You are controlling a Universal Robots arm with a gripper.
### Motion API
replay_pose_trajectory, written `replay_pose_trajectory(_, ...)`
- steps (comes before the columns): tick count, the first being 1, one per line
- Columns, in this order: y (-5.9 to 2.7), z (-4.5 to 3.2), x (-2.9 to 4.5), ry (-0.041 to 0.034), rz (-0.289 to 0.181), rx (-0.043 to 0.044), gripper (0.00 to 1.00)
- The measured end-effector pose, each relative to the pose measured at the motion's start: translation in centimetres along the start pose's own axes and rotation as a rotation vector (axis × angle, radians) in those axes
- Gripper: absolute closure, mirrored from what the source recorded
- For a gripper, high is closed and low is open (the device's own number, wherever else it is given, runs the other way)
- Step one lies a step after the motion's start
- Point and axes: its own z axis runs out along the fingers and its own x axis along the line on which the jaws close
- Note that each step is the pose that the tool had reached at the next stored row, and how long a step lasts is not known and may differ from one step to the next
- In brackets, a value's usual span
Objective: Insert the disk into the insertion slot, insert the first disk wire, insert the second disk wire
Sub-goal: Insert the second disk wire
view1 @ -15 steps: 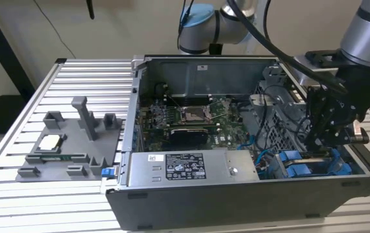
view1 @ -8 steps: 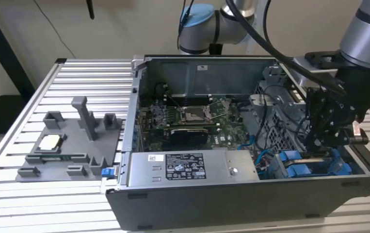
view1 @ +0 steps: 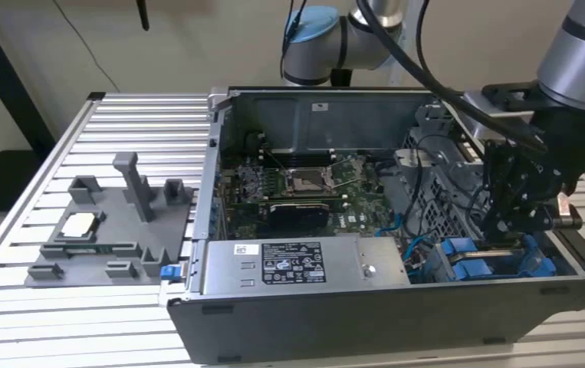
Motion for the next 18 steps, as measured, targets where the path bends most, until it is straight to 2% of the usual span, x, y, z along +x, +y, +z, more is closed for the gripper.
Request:
replay_pose_trajectory(9,-0.05,0.44,0.03,-0.0008,0.000,-0.0001,0.84)
replay_pose_trajectory(14,-0.04,0.80,0.07,0.0017,0.000,0.0001,0.84)
replay_pose_trajectory(18,-0.04,0.81,0.06,-0.0006,0.000,0.0000,0.83)
